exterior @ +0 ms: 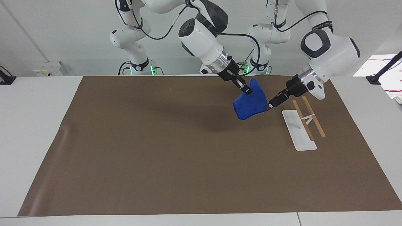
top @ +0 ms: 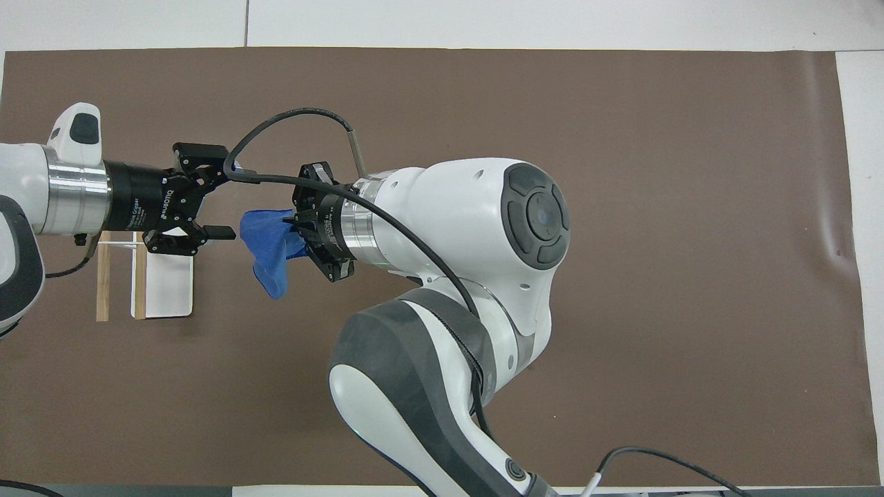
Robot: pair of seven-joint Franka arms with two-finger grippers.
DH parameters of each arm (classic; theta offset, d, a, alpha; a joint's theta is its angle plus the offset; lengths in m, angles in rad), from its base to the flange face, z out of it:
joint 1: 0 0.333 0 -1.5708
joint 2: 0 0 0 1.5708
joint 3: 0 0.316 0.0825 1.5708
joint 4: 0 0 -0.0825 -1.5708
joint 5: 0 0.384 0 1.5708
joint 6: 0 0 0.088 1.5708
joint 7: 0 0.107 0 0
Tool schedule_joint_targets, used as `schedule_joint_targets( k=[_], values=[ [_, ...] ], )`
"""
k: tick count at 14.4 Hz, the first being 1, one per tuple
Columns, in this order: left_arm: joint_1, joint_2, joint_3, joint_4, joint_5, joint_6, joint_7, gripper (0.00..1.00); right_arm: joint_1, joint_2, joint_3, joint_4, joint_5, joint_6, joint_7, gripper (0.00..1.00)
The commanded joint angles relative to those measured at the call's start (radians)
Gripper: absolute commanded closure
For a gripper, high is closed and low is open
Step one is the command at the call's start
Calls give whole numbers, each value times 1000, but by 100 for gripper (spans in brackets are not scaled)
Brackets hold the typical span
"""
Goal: Right arm passes towel to left arm to hang
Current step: 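Grasp the towel with the left gripper while the right gripper releases it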
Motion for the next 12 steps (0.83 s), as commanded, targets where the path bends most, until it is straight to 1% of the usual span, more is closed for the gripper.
schedule_joint_targets(
  k=[1,3,6,7,9,10,11,12],
  values=[
    [-35,0,6,-31,-62,62,-14,0,-4,-15,5,-19,25,6,-2,100],
    [-53,23,6,-33,-85,95,-16,0,-4,-15,5,-19,25,4,-2,100],
    [-58,20,6,-54,-137,96,-16,0,-4,-15,5,-19,25,4,-2,100],
    [-56,22,6,-53,-145,96,-16,11,-4,-15,5,-19,25,4,-2,100],
    [-56,20,7,-52,-179,93,-17,43,-4,-15,5,-19,25,4,-2,100],
    [-56,19,7,-52,-179,82,-20,63,-4,-15,5,-19,25,4,-2,100],
    [-56,17,7,-51,-179,67,-22,89,-4,-15,5,-19,25,6,-2,100],
    [-53,15,7,-51,-179,46,-22,100,-4,-15,5,-19,25,4,-2,100]
  ],
)
